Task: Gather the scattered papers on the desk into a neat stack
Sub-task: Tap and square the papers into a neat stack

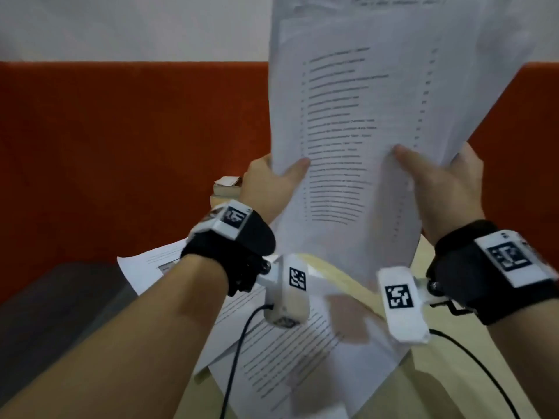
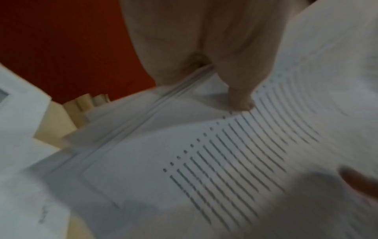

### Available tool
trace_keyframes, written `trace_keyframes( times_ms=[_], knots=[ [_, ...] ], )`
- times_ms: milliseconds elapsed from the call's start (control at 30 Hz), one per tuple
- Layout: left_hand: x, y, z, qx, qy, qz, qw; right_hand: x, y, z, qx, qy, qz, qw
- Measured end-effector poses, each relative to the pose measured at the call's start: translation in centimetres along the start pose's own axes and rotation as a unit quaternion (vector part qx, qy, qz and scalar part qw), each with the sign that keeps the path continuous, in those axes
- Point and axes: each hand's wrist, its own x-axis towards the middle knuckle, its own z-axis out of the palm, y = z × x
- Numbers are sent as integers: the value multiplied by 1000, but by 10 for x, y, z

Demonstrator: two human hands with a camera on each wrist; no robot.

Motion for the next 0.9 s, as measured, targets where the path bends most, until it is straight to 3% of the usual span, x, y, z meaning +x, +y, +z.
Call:
trace_keyframes(
  times_ms=[133, 433, 500, 633, 800, 900],
  knots=[
    [-14, -4, 18, 70, 54, 68, 994, -18, 15, 7, -92, 2, -32, 995],
    [-14, -15, 11, 73, 104, 50, 991, -22, 30, 4, -8, -7, -10, 1000],
    [-11, -9, 7, 15, 112, 55, 992, -21, 30, 2, 0, 2, -9, 1000],
    [-7, -5, 3, -67, 80, 48, 993, -18, 33, -4, -4, 9, 0, 1000],
    [-11, -9, 4, -9, 55, 57, 997, -15, 33, -5, -30, 16, 2, 999],
    [-13, -8, 11, 22, 71, 51, 996, -17, 35, -2, -48, 9, 32, 998]
  ],
)
